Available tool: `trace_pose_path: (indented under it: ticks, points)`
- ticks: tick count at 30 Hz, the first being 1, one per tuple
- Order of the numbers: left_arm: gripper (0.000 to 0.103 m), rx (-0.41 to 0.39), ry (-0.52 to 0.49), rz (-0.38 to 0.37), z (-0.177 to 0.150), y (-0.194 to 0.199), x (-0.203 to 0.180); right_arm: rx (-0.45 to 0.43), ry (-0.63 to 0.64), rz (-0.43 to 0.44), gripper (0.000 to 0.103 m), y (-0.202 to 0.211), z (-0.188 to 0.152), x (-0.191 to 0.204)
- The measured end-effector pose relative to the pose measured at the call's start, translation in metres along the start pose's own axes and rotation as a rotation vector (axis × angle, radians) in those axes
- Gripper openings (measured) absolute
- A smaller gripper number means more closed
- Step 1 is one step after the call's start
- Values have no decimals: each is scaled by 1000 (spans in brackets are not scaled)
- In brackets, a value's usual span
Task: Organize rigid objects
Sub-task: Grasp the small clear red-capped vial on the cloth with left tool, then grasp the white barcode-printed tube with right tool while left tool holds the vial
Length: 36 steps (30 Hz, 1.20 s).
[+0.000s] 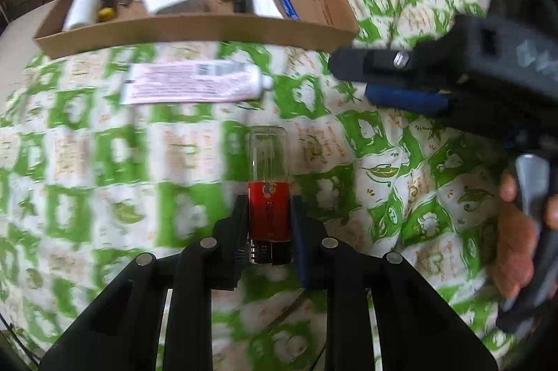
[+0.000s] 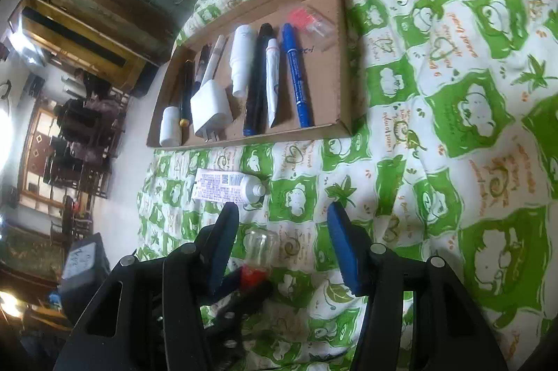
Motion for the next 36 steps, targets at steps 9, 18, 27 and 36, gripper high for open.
trace_pose_path:
  ticks: [9, 18, 27, 36]
  points:
    - [20, -23, 274, 2, -14, 18, 95, 163, 428, -80, 48, -55, 1, 62]
    - [20, 18, 309, 38, -16, -6, 95, 262, 716, -204, 48, -106, -1, 87]
    - [21, 18, 326, 30, -18, -3, 100, 321, 650, -193, 25, -108, -4, 72]
    - [21, 18, 332, 25, -19, -2, 100, 414, 493, -62, 23, -81, -43, 66]
Point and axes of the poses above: each gripper's, at about its wrist camera, not at the fingertips, and y roughly against the way its jaws point, x to its left, z to its top, the point moved 3 cm from there along -y, roughly the way its jaws point, and after that the axes turned 9 degrees about z, right-handed, at the moved point
